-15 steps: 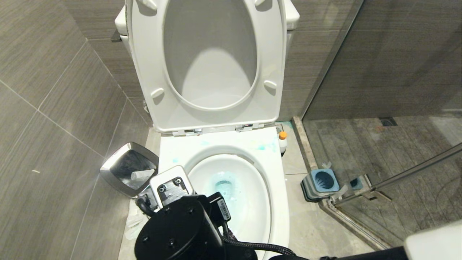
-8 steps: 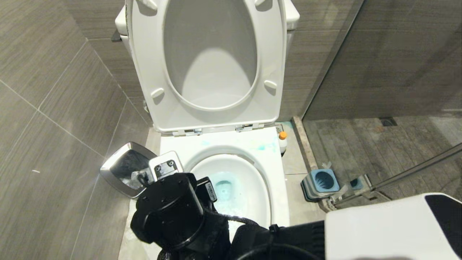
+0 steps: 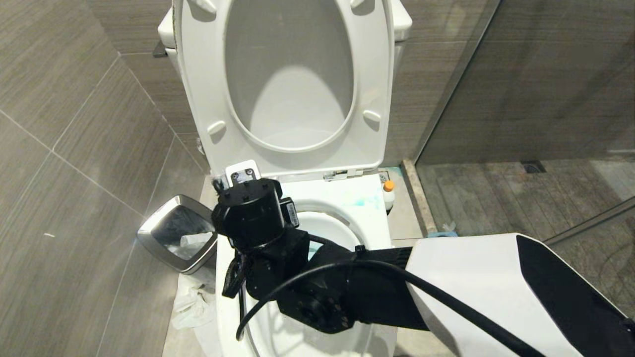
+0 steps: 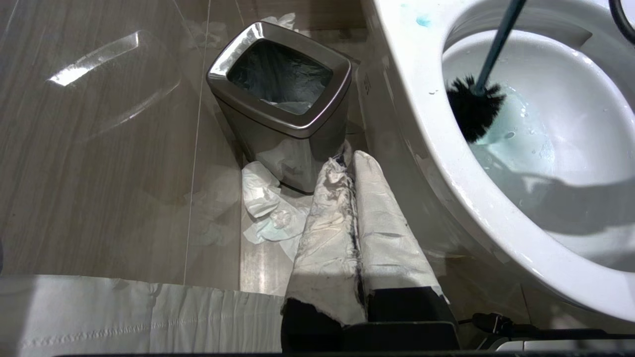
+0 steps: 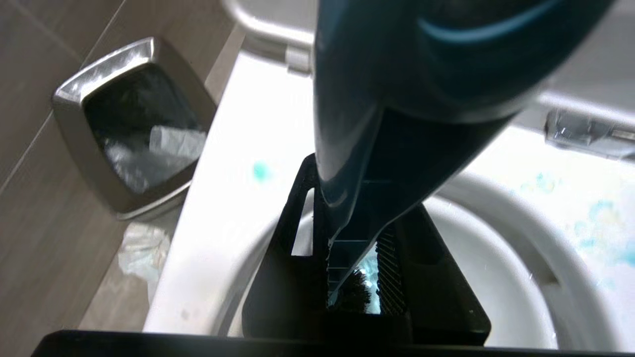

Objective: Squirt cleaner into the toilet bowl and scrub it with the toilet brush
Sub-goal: Scrub the toilet bowl

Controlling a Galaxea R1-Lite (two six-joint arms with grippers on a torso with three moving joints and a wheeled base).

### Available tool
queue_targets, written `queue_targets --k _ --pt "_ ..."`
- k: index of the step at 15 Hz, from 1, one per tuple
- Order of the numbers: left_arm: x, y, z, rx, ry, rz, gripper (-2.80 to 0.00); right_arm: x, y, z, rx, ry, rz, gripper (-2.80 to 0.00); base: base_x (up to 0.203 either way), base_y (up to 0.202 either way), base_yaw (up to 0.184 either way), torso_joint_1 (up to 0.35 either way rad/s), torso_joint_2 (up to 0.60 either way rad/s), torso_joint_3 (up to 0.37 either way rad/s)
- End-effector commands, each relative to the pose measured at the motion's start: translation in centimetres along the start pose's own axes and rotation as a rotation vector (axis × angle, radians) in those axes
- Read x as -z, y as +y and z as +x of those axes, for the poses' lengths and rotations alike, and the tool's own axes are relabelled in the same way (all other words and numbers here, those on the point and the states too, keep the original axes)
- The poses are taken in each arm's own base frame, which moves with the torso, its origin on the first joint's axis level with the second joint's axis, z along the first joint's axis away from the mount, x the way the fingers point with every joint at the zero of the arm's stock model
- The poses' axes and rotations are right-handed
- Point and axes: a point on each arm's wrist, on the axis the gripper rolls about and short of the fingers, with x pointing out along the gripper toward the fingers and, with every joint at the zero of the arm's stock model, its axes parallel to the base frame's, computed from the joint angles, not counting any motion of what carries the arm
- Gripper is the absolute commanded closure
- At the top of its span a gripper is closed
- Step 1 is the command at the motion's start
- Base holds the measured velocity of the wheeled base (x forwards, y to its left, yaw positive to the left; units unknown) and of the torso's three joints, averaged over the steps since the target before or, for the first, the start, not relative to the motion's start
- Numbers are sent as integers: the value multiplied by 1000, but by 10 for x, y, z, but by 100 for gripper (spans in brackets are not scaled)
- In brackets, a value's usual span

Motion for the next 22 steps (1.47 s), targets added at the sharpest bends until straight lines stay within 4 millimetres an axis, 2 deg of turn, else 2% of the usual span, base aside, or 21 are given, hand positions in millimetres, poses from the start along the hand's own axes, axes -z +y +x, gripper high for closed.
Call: queue_targets --k 1,4,8,11,13,17,19,22 --pt "0 0 0 -1 -1 0 0 8 -2 16 10 13 -16 0 0 0 0 0 0 0" --pt "0 0 0 -2 -1 0 0 2 -16 22 41 3 -5 0 0 0 0 0 0 0" --pt "0 0 0 -1 0 0 0 -21 -51 31 109 -29 30 0 0 0 0 0 0 0" --pt "0 0 0 -1 0 0 0 -39 -74 32 150 -53 40 0 0 0 0 0 0 0" --pt "0 0 0 -1 0 0 0 -43 -81 28 158 -49 22 0 0 0 0 0 0 0" --pt "0 0 0 -1 0 0 0 -41 -93 1 139 16 -23 0 0 0 0 0 0 0" --pt "0 0 0 -1 -1 0 0 -38 -97 -20 119 46 -25 0 0 0 0 0 0 0" --pt "0 0 0 0 1 0 0 -27 -89 -60 55 100 -20 0 0 0 0 0 0 0"
